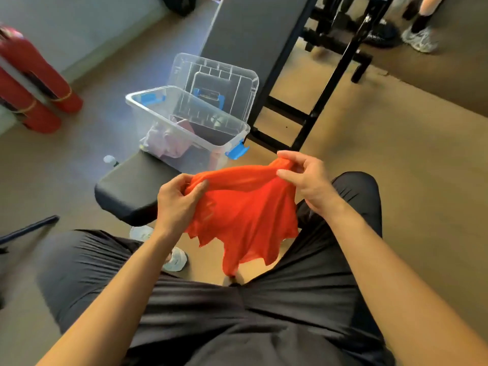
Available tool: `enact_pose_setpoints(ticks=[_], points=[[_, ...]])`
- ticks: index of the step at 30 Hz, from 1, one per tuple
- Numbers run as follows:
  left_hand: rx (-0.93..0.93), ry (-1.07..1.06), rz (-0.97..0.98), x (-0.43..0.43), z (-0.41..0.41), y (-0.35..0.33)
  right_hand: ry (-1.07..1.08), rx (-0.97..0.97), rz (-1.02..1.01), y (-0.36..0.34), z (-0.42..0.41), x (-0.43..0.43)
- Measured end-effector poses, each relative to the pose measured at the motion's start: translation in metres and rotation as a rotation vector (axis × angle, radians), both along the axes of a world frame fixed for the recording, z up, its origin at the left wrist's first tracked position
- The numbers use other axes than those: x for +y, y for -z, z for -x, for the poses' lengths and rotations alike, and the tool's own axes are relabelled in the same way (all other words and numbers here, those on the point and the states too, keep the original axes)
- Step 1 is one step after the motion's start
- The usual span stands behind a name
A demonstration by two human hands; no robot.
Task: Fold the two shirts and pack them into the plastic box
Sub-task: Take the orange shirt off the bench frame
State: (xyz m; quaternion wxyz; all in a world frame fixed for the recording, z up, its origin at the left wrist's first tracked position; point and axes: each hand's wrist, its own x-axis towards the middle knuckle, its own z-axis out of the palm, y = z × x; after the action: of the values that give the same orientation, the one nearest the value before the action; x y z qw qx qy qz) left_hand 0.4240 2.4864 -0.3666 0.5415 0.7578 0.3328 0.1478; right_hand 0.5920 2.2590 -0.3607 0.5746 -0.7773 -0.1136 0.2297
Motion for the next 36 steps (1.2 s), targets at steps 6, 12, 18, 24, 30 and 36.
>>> enact_pose_setpoints(ticks=[6, 12, 18, 24, 30, 36], points=[[0.066, -0.01, -0.023, 0.024, 0.038, -0.013, -0.25, -0.396, 0.34, -0.003, 0.014, 0.014], [0.277, 0.294, -0.047, 0.055, 0.086, -0.022, -0.391, -0.366, 0.306, -0.006, 0.0, 0.024], [0.193, 0.211, 0.041, 0.064, 0.114, -0.027, -0.288, -0.271, 0.226, -0.004, -0.003, 0.031], [-0.123, 0.009, 0.21, 0.048, 0.09, -0.053, -0.253, -0.172, 0.166, 0.008, 0.006, 0.039], [-0.055, 0.173, 0.11, 0.03, 0.051, -0.085, -0.344, -0.112, 0.022, -0.008, 0.026, 0.05], [-0.025, 0.44, 0.141, 0.014, 0.024, -0.094, -0.641, -0.219, -0.181, -0.055, 0.063, 0.081]])
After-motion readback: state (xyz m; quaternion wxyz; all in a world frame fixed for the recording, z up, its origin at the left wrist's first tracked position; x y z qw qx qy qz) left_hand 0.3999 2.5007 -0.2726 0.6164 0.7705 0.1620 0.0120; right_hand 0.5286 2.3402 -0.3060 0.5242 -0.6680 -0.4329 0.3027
